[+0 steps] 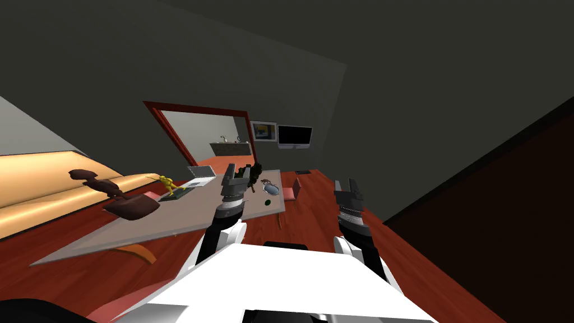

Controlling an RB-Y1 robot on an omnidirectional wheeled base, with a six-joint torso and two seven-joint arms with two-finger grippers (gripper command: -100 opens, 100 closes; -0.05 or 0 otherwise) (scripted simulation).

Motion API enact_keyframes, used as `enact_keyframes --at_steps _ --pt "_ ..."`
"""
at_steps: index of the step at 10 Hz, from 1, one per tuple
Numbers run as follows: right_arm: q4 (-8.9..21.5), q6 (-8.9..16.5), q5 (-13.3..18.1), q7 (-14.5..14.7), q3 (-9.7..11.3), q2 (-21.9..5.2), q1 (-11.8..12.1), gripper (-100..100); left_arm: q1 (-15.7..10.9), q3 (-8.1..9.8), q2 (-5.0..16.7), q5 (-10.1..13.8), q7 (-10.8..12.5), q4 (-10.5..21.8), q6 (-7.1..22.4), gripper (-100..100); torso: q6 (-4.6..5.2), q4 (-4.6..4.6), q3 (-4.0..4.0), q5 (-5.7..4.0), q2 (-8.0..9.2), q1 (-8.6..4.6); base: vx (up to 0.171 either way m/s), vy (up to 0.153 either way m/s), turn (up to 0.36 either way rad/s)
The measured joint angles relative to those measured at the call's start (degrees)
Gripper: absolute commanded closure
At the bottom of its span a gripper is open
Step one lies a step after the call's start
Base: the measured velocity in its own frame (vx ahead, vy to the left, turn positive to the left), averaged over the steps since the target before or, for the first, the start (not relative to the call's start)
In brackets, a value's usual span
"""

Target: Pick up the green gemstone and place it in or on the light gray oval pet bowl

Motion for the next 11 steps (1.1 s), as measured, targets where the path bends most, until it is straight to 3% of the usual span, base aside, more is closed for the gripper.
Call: enact_keyframes --at_steps 4,6,9,11 --pt "0.0 0.0 0.0 0.0 0.0 0.0 0.0 0 0.6 0.26 4.4 -0.6 0.3 4.7 2.7 -100 0.00 0.04 0.11 0.09 0.20 0.40 -0.045 0.079 -0.282" --pt "0.0 0.0 0.0 0.0 0.0 0.0 0.0 0 1.5 -0.46 5.9 -1.3 -0.1 7.4 3.9 -100 0.01 0.03 0.08 0.07 0.13 0.33 -0.037 0.077 -0.305" --pt "0.0 0.0 0.0 0.0 0.0 0.0 0.0 0 2.6 0.38 9.7 -1.4 0.5 13.4 5.0 -100 0.02 0.03 0.08 0.09 0.14 0.38 -0.051 0.085 -0.351" --pt "0.0 0.0 0.0 0.0 0.0 0.0 0.0 0 3.9 -0.47 10.5 -2.1 0.1 15.5 6.5 -100 -0.03 0.03 0.05 0.08 0.08 0.34 -0.029 0.052 -0.189"
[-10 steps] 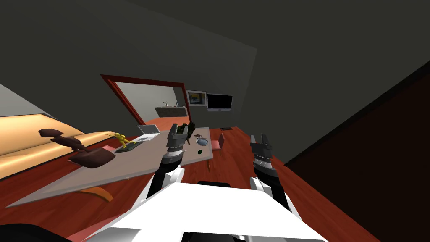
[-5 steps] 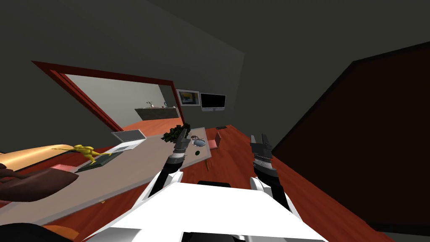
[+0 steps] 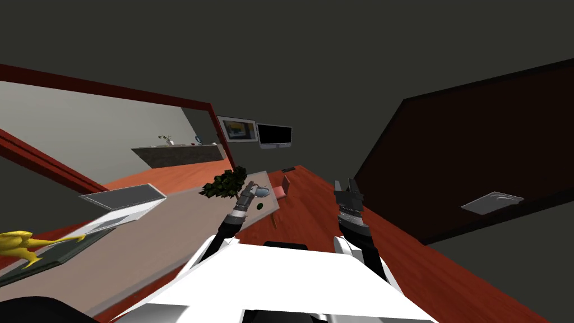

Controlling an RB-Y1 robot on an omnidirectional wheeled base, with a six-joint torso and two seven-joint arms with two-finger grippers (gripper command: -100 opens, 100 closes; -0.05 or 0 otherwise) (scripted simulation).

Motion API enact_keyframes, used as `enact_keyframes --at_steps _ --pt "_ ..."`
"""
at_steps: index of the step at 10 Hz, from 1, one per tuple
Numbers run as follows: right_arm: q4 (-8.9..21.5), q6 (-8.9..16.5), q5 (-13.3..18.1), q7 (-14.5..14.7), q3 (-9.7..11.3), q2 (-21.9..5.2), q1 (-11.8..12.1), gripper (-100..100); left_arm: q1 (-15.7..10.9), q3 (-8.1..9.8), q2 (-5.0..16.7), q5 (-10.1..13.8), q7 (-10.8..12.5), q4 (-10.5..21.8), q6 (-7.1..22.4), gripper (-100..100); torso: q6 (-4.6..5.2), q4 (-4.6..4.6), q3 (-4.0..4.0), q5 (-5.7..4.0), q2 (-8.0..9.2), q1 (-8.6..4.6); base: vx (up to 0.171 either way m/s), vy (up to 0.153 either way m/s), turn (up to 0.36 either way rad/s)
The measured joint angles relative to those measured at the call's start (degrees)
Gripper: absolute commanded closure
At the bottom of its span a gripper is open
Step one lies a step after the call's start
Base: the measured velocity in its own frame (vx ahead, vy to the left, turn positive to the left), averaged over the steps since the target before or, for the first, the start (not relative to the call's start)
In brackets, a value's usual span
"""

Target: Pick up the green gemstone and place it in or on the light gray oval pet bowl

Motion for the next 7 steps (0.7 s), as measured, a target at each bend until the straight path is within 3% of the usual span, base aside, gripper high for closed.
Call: enact_keyframes --at_steps 7 --pt "0.0 0.0 0.0 0.0 0.0 0.0 0.0 0 1.9 0.15 3.9 -0.6 0.2 9.1 3.1 -100 -0.01 -0.03 -0.07 -0.02 -0.11 -0.09 -0.025 0.047 -0.238"
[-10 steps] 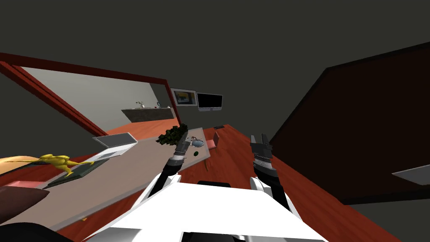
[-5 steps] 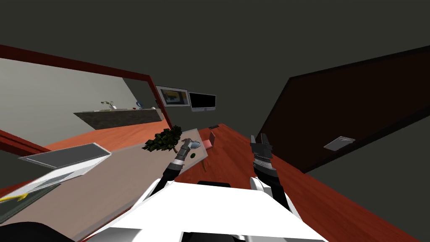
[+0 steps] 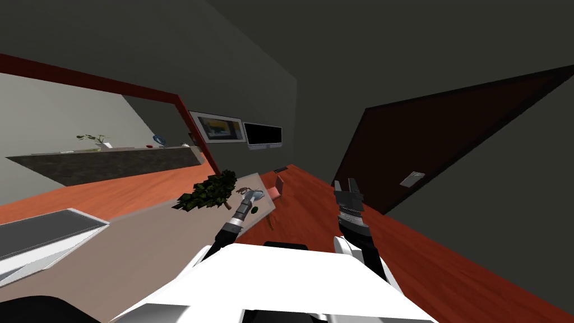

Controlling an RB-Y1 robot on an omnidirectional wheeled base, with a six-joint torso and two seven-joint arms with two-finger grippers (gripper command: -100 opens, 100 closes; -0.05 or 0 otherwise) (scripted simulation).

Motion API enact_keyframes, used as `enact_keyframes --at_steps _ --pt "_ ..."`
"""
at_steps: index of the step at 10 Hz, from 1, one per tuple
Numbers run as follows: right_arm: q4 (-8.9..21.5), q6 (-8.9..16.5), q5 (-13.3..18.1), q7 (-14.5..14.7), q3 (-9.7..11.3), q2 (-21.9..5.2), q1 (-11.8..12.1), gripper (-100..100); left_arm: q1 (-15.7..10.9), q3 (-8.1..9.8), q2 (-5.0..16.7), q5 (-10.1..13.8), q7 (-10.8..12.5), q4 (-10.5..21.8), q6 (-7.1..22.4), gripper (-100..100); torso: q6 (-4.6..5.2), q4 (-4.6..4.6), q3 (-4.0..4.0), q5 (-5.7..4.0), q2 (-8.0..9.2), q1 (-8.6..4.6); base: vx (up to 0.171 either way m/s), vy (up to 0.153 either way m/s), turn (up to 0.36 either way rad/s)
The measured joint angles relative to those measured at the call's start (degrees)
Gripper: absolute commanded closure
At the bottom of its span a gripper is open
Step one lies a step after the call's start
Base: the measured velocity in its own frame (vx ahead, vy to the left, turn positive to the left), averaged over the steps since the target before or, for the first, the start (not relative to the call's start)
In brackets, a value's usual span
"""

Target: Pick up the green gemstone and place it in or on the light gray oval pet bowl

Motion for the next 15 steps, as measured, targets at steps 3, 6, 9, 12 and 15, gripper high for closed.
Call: enact_keyframes --at_steps 3,6,9,12,15 --pt "0.0 0.0 0.0 0.0 0.0 0.0 0.0 0 1.2 0.16 1.5 -0.1 0.2 3.7 1.4 -100 0.03 0.00 -0.01 0.00 -0.01 0.03 -0.019 0.046 -0.189" --pt "0.0 0.0 0.0 0.0 0.0 0.0 0.0 0 0.8 0.15 2.4 -0.3 0.1 7.8 2.8 -100 -0.01 -0.01 -0.04 0.00 -0.08 0.00 -0.012 0.040 -0.256" --pt "0.0 0.0 0.0 0.0 0.0 0.0 0.0 0 2.1 0.33 3.6 -0.3 0.3 11.2 4.5 -100 0.03 -0.01 -0.04 0.00 -0.07 0.02 -0.014 0.042 -0.189" --pt "0.0 0.0 0.0 0.0 0.0 0.0 0.0 0 1.9 0.55 4.5 -0.2 0.5 15.5 5.7 -100 -0.01 -0.02 -0.07 0.00 -0.13 0.01 -0.006 0.041 -0.237" --pt "0.0 0.0 0.0 0.0 0.0 0.0 0.0 0 3.2 0.92 5.5 -0.1 0.7 20.6 8.2 -100 0.01 -0.02 -0.07 0.02 -0.13 0.18 -0.004 0.069 -0.331"
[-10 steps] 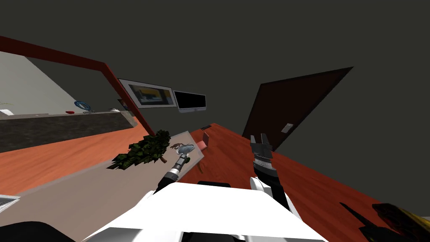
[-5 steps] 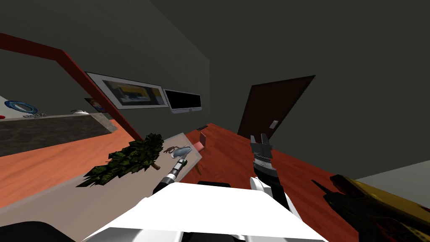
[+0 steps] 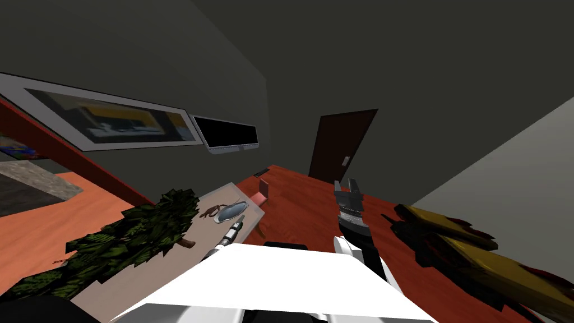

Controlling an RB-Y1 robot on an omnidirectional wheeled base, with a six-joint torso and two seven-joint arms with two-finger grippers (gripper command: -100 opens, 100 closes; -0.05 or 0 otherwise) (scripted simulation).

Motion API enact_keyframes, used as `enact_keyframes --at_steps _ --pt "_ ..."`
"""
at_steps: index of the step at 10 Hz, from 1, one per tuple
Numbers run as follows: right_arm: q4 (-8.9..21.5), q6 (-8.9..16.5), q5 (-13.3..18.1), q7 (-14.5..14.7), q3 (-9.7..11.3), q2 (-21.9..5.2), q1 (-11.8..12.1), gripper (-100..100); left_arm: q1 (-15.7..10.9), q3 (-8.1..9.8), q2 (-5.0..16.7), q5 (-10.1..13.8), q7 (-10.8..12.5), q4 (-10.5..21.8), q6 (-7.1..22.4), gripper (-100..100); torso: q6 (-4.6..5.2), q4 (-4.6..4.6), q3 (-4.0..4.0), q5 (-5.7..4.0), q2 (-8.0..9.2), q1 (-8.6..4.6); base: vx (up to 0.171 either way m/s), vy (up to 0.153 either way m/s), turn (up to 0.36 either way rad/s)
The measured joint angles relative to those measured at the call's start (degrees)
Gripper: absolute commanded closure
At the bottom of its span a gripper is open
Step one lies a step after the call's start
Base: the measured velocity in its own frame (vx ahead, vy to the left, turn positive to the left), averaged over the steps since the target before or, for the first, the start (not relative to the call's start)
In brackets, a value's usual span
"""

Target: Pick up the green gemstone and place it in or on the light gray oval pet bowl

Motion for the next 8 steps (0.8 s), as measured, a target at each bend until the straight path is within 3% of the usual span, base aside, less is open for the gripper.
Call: enact_keyframes --at_steps 3,6,8 --pt "0.0 0.0 0.0 0.0 0.0 0.0 0.0 0 -0.1 0.22 0.2 0.1 0.2 3.4 2.2 -100 -0.04 -0.01 -0.04 -0.03 -0.06 -0.17 0.004 0.037 -0.195" --pt "0.0 0.0 0.0 0.0 0.0 0.0 0.0 0 -0.8 0.78 0.7 0.5 0.7 11.2 2.9 -100 -0.01 -0.02 -0.05 0.00 -0.09 -0.06 0.007 0.058 -0.281" --pt "0.0 0.0 0.0 0.0 0.0 0.0 0.0 0 0.6 0.97 0.3 0.5 0.6 11.0 4.9 -100 -0.04 -0.02 -0.06 -0.02 -0.10 -0.14 0.007 0.050 -0.230"
